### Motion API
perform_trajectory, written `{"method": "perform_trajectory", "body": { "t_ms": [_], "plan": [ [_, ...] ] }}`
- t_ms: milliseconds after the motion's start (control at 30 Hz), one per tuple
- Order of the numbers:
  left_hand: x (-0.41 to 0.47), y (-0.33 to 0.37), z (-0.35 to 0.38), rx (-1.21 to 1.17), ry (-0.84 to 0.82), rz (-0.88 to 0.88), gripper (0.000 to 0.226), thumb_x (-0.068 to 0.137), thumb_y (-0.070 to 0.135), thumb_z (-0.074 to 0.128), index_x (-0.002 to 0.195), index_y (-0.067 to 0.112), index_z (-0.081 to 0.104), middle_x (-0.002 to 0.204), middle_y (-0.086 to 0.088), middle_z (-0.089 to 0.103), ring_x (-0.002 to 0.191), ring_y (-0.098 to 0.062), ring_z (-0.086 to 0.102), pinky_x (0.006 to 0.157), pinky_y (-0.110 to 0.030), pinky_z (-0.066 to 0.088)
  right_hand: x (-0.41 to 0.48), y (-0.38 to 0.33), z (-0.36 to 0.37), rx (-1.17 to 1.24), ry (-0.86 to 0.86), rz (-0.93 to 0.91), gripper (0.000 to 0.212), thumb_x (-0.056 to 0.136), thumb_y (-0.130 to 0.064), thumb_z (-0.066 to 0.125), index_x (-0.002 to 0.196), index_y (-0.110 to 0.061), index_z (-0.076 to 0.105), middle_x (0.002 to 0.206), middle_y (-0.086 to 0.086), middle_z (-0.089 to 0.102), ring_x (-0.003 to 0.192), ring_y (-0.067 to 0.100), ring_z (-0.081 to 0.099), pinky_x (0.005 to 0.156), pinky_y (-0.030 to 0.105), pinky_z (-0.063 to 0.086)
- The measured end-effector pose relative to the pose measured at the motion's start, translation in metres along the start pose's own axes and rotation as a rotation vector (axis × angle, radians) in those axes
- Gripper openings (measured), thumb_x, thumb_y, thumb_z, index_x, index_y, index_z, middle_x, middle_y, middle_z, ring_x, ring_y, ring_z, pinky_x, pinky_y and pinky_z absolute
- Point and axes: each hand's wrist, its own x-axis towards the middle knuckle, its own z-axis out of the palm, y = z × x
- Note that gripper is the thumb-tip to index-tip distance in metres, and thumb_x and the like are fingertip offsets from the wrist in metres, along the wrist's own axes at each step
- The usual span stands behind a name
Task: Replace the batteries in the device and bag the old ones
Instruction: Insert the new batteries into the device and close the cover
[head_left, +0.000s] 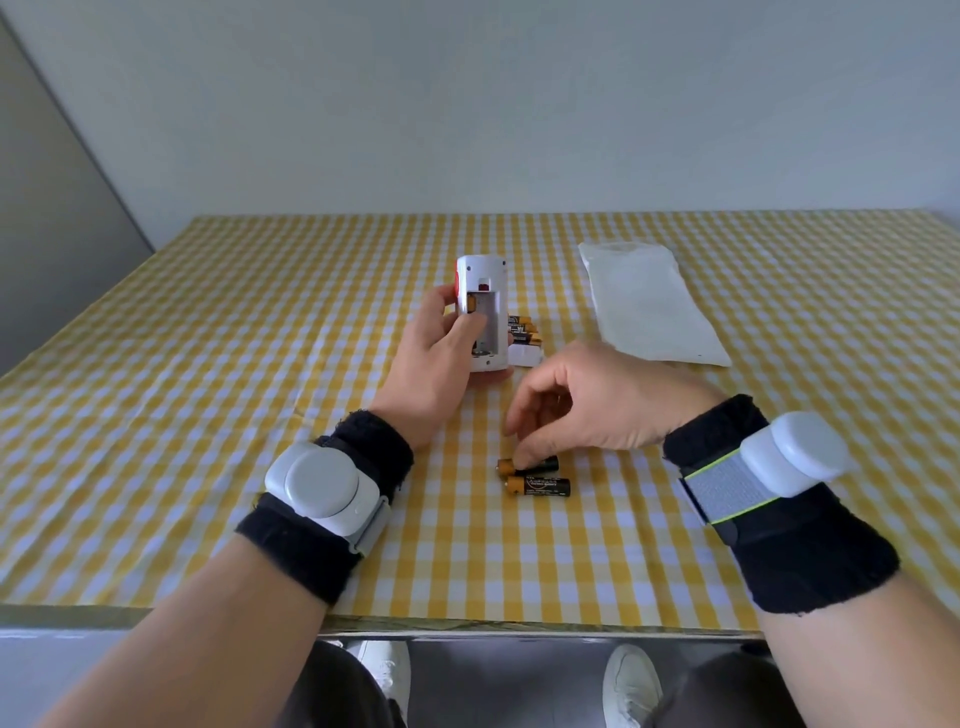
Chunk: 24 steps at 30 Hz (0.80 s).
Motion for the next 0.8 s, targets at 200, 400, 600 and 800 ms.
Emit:
{"method": "perform_trajectory", "body": {
  "t_ms": [200, 400, 600, 800],
  "plan": [
    [0.003, -0.003, -0.001, 0.033, -0.004, 0.012, 0.038, 0.107, 0.021, 0.050, 0.144, 0.020, 0.053, 0.118, -0.009, 0.080, 0.105, -0.026, 0.080, 0.092, -0.048, 0.065, 0.000, 0.001, -0.002, -0.003, 0.040, 0.014, 0.020, 0.085, -0.041, 0.085, 0.100, -0.030, 0.081, 0.094, -0.013, 0.079, 0.082, 0.001, 0.072, 0.079, 0.021, 0.058],
    [0.004, -0.004, -0.001, 0.014, 0.000, 0.002, 0.041, 0.103, 0.028, 0.051, 0.143, 0.020, 0.054, 0.119, -0.011, 0.080, 0.110, -0.030, 0.079, 0.096, -0.057, 0.063, 0.001, 0.006, 0.000, -0.004, 0.046, 0.000, 0.026, 0.088, -0.030, 0.085, 0.112, -0.033, 0.077, 0.094, -0.008, 0.076, 0.072, -0.003, 0.061, 0.072, 0.019, 0.054],
    [0.004, -0.006, -0.002, -0.052, -0.038, -0.024, 0.040, 0.107, 0.008, 0.051, 0.146, 0.016, 0.052, 0.119, -0.016, 0.077, 0.106, -0.038, 0.078, 0.084, -0.046, 0.067, 0.001, 0.009, -0.007, 0.296, 0.371, -0.137, 0.027, 0.099, -0.012, 0.070, 0.125, -0.021, 0.071, 0.096, 0.007, 0.073, 0.078, 0.012, 0.071, 0.070, 0.024, 0.058],
    [0.001, -0.005, -0.001, -0.136, -0.124, -0.053, 0.056, 0.098, -0.007, 0.051, 0.150, 0.013, 0.047, 0.121, -0.014, 0.077, 0.108, -0.033, 0.080, 0.095, -0.055, 0.064, 0.011, 0.009, 0.000, 0.383, 0.720, -0.205, 0.021, 0.095, -0.004, 0.074, 0.107, -0.017, 0.062, 0.090, 0.007, 0.076, 0.077, 0.019, 0.078, 0.072, 0.032, 0.063]
  ]
}}
